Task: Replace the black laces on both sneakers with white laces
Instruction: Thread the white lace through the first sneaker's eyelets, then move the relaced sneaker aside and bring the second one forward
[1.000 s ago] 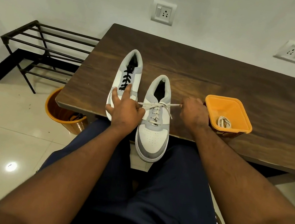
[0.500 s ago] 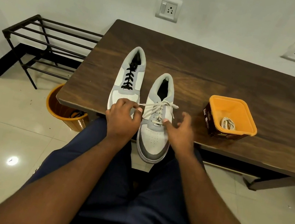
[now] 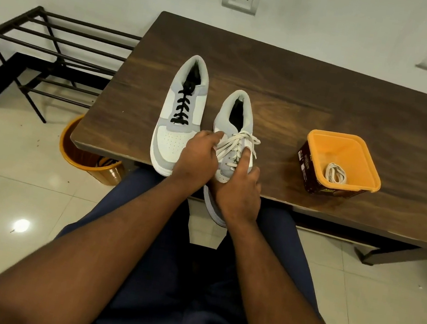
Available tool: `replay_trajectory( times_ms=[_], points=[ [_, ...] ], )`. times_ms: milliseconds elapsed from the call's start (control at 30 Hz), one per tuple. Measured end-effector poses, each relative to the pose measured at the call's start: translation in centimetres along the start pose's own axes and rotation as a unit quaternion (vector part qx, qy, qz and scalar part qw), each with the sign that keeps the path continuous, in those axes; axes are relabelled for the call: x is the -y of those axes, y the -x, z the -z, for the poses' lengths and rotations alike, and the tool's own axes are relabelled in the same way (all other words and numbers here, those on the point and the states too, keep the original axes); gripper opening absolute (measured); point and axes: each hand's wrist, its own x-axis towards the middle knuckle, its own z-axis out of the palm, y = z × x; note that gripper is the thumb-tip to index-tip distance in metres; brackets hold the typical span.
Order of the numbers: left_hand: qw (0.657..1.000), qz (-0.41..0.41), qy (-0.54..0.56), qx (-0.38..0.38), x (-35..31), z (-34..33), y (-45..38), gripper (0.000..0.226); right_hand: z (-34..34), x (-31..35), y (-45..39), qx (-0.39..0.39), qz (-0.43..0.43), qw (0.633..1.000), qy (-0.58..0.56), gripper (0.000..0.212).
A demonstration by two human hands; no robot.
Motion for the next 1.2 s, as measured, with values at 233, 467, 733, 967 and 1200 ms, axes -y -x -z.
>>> replay_trajectory(
  times_ms=[233, 467, 733, 967, 1200],
  points=[
    [0.978, 0.066, 0.198, 0.015, -2.5, 0.4, -7.9, 0.037, 3.2, 0.9, -6.7, -0.034, 0.009, 0.999, -0.016, 0.1],
    [0.989, 0.021, 0.14, 0.039, -3.0, 0.0, -19.9, 0.05, 4.7, 3.2, -19.4, -0.058, 0.02, 0.998, -0.023, 0.099],
    [0.975, 0.031, -0.165, 0.146, -1.5, -3.8, -32.9, 0.07, 2.5, 4.8, -34.8, -0.055, -0.032, 0.998, 0.004, 0.093],
    [0.86, 0.118, -0.388, 0.31, 2.7, -6.0, -40.8, 0.126, -0.2, 5.1, -41.7, -0.054, -0.062, 0.996, 0.028, 0.1],
    [0.841, 0.085, -0.439, 0.305, 2.7, -6.9, -41.5, 0.123, -0.2, 3.6, -42.0, -0.024, -0.055, 0.998, 0.035, 0.098]
  ],
)
